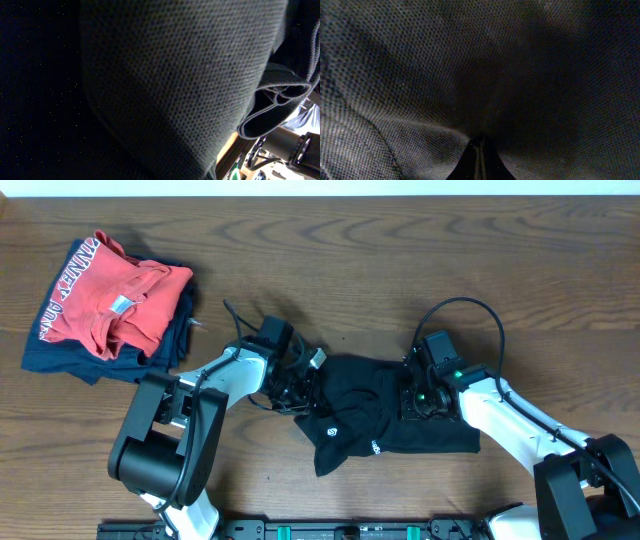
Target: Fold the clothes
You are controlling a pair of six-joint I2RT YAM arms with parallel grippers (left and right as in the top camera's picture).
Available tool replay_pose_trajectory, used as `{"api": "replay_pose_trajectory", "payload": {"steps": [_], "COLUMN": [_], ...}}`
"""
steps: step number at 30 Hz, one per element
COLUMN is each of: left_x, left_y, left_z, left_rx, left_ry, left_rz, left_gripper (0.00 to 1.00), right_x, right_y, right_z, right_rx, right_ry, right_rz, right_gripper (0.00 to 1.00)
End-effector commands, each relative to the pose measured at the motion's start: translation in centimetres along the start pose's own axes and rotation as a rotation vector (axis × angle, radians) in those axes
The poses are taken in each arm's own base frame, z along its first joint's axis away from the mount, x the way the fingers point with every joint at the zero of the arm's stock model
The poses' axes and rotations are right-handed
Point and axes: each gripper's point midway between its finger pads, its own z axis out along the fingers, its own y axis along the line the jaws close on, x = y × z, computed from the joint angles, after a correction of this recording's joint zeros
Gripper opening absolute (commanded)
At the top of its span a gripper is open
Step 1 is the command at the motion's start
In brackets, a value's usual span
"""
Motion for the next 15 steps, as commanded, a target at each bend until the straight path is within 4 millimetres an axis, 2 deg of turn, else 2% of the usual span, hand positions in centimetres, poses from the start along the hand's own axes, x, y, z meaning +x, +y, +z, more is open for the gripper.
{"api": "replay_pose_trajectory", "payload": {"steps": [1, 4, 8, 12, 15], "left_x": [0.8, 1.7, 2.1, 1.1, 0.4], "left_y": [1.9, 3.3, 3.8, 1.6, -0.8], "left_z": [-0.7, -3.5, -8.8, -13.4, -14.5], "left_rx": [-0.088, -0.207, -0.376, -0.469, -0.463], "left_ry": [0.019, 0.05, 0.053, -0.025, -0.088], "left_rz": [-0.065, -0.093, -0.112, -0.066, 0.007], "left_gripper": [0.06, 0.06, 0.06, 0.06, 0.06], "right_x": [0.2, -0.3, -0.9, -1.2, -1.2], "right_y": [-0.6, -0.5, -1.5, -2.5, -2.6], "right_z": [-0.5, -2.4, -4.9, -6.4, -6.5], "right_rx": [0.009, -0.002, 0.029, 0.067, 0.067], "right_ry": [-0.007, -0.058, -0.137, -0.188, -0.189], "right_rz": [0.034, 0.034, 0.049, 0.067, 0.068], "right_gripper": [0.01, 0.01, 0.01, 0.01, 0.01]}}
